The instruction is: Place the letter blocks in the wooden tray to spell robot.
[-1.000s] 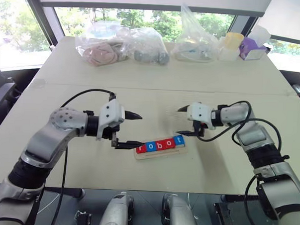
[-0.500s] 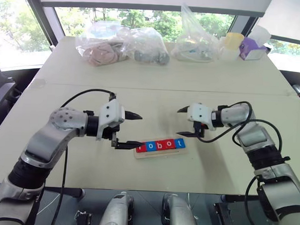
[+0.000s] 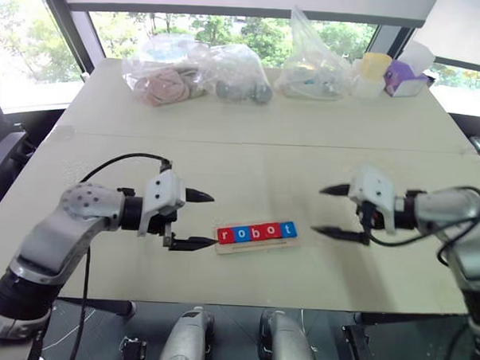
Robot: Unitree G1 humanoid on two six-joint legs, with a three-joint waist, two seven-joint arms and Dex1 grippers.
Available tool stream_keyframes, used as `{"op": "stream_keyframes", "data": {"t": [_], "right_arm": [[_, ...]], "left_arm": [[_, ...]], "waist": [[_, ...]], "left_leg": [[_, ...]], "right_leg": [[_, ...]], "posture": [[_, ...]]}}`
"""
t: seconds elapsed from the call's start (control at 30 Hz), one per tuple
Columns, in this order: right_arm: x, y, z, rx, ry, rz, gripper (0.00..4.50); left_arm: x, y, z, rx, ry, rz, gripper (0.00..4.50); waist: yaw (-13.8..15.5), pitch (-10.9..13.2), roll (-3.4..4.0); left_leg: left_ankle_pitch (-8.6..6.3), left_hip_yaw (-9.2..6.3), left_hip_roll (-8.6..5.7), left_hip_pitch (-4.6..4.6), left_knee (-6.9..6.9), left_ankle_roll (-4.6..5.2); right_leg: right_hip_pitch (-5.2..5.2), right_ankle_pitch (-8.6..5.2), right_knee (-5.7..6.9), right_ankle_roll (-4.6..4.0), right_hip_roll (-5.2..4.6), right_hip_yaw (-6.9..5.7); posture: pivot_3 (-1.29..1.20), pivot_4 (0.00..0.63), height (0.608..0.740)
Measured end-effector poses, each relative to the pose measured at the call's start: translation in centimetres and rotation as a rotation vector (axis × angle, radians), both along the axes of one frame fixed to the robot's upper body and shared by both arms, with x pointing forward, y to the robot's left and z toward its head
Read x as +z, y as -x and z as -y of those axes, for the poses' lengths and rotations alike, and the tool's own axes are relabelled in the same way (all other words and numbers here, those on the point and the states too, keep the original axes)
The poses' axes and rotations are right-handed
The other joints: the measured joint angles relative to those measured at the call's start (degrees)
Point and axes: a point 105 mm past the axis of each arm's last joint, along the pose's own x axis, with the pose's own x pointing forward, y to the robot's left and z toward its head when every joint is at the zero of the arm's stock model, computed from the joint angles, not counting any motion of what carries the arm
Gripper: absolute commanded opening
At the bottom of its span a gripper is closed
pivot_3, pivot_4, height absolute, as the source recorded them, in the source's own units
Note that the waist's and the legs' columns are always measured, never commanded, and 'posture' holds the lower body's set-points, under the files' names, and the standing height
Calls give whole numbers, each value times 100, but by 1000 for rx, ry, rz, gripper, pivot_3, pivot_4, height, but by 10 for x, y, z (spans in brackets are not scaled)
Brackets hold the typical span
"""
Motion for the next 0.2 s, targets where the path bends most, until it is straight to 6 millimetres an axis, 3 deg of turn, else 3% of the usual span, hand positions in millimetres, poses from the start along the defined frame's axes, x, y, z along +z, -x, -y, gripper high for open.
{"op": "stream_keyframes", "data": {"t": [0.1,0.2], "right_arm": [[2,22,1,-15,2,-46,4445],[3,30,-2,-31,-9,-62,4445]], "left_arm": [[4,3,-4,12,9,-8,4500],[2,6,-7,13,-3,-28,4500]], "waist": [[-5,-2,-2],[-8,-2,-1]], "left_leg": [[-1,3,7,4,0,-1],[-1,6,9,5,0,-2]], "right_leg": [[0,1,-1,-2,2,0],[-3,-1,-1,0,2,0]], "posture": [[0,150,740],[0,150,740]]}}
